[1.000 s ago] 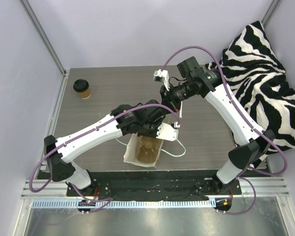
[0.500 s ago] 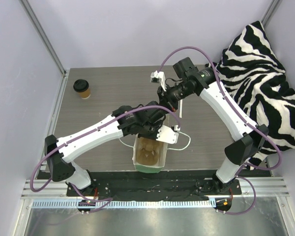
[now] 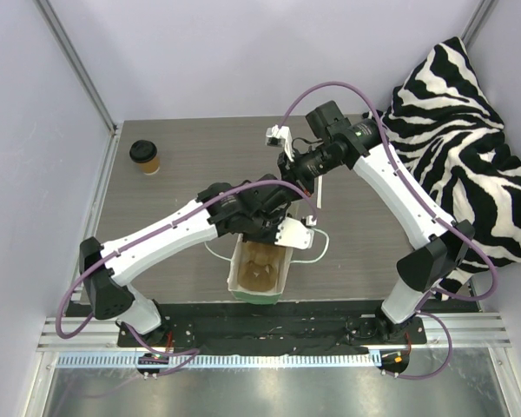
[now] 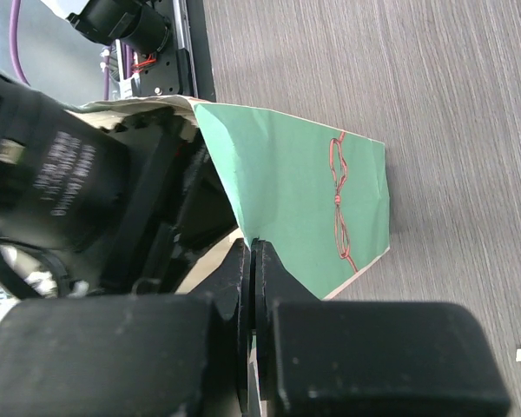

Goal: Pack the takeout coffee

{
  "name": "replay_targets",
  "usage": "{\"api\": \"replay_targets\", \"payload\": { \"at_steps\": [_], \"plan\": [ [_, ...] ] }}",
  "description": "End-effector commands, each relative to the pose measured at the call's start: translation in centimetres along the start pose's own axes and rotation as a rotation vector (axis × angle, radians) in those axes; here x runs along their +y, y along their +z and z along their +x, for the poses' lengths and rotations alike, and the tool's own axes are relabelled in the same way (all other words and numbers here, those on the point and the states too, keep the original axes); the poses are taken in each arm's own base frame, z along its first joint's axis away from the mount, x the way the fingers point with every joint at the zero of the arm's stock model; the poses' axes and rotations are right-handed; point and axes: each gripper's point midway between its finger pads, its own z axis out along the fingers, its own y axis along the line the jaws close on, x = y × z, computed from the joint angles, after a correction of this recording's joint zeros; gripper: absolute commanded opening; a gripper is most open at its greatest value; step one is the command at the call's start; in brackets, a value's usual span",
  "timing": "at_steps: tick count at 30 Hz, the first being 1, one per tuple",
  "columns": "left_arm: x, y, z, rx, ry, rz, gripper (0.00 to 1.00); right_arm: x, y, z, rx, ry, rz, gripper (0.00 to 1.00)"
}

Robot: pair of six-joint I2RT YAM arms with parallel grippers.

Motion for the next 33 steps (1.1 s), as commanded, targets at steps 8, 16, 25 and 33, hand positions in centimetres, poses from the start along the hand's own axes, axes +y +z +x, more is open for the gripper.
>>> {"api": "replay_targets", "payload": {
  "at_steps": [8,16,25,33],
  "plan": [
    [2.4,-5.7,-3.6,-0.138,-0.046,-0.072,0.43,0.9,-0.9,-1.1,-0.030,-0.067,0.003,0.01],
    [2.5,-8.6,-5.3,-0.246,-0.038,-0.095,0.46,0.2,-1.8,-2.1,-0.035,-0.109,0.071,0.01],
    [1.9,-9.6,-5.5,-0.291,-0.049,-0.101,0.48,2.0,-3.0,-3.7,-0.077,-0.080,0.064,0.01],
    [4.7,-7.1,-4.6,-0.197,-0.020,-0.288,0.47,1.0,-0.3,-0.7,-0.019,0.082,0.008,0.01]
  ]
}}
